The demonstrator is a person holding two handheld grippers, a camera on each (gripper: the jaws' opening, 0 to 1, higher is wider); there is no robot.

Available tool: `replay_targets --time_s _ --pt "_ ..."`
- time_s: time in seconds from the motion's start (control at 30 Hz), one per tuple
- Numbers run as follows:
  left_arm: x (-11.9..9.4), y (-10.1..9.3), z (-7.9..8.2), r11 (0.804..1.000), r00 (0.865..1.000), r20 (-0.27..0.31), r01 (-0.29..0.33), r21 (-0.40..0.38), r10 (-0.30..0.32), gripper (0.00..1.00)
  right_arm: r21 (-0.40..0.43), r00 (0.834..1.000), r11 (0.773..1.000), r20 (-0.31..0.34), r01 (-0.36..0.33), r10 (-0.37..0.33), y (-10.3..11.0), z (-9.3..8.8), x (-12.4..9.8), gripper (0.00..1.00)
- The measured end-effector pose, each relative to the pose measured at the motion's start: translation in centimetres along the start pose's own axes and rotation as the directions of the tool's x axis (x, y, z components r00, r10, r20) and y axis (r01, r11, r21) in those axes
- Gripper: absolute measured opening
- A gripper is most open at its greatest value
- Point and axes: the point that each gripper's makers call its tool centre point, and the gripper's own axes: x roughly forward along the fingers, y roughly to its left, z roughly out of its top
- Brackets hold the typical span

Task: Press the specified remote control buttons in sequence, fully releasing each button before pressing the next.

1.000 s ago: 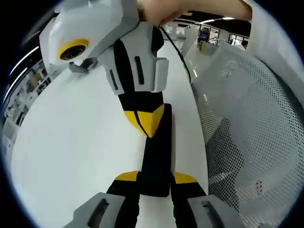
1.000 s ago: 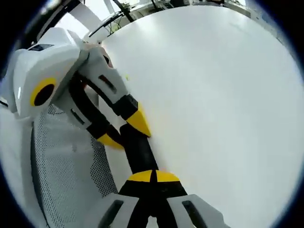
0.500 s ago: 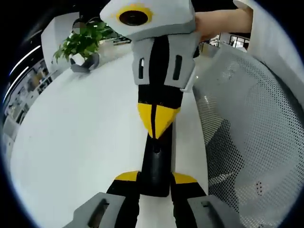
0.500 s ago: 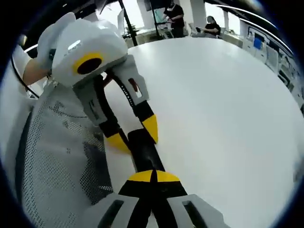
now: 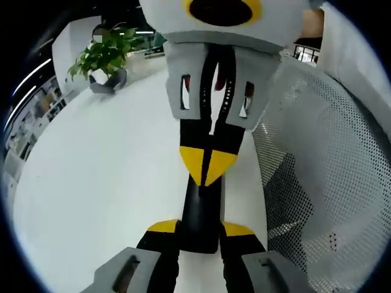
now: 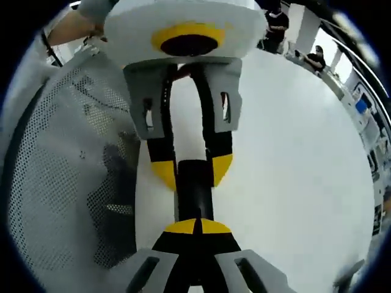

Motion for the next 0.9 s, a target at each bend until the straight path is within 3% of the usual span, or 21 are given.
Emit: replay_targets --time_s 0.07,0.27,0.43,0.5,0.57,0.6,0.67,0.9 --pt "0.0 0.0 0.0 1.0 1.0 -0.002 -0.001 0.001 0.001 0.25 -0.008 1.0 1.0 0.0 0.005 -0.005 -0.1 0.0 0.0 0.0" --pt "0.1 0.0 0.0 1.0 1.0 -0.005 -0.001 0.003 0.001 0.25 0.153 0.994 0.987 0.102 -0.042 0.027 -0.4 0.0 -0.3 0.0" --pt "0.1 0.1 0.0 1.0 1.0 0.003 -0.003 -0.002 0.003 0.25 0.155 0.989 0.986 0.141 -0.06 0.038 -0.3 0.7 -0.5 0.0" --pt "0.1 0.1 0.0 1.0 1.0 0.004 -0.003 -0.003 0.003 0.25 0.135 0.99 0.989 0.135 -0.056 0.038 -0.3 0.9 -0.4 0.0" --pt "0.1 0.1 0.0 1.0 1.0 0.003 -0.002 -0.001 0.002 0.25 0.083 0.995 0.995 0.081 -0.06 0.053 -0.1 0.2 0.1 0.0" --pt "0.1 0.1 0.0 1.0 1.0 0.003 -0.002 -0.001 0.002 0.25 0.079 0.994 0.996 0.103 -0.043 0.034 -0.3 0.6 0.1 0.0" --pt "0.1 0.1 0.0 1.0 1.0 0.003 -0.001 0.001 0.001 0.25 0.064 0.995 0.996 0.089 -0.054 0.048 -0.1 0.5 0.0 0.0" --pt "0.1 0.0 0.0 1.0 1.0 0.001 0.003 0.009 -0.003 0.25 -0.098 1.0 0.995 0.008 -0.009 0.01 -0.2 0.5 0.3 0.0"
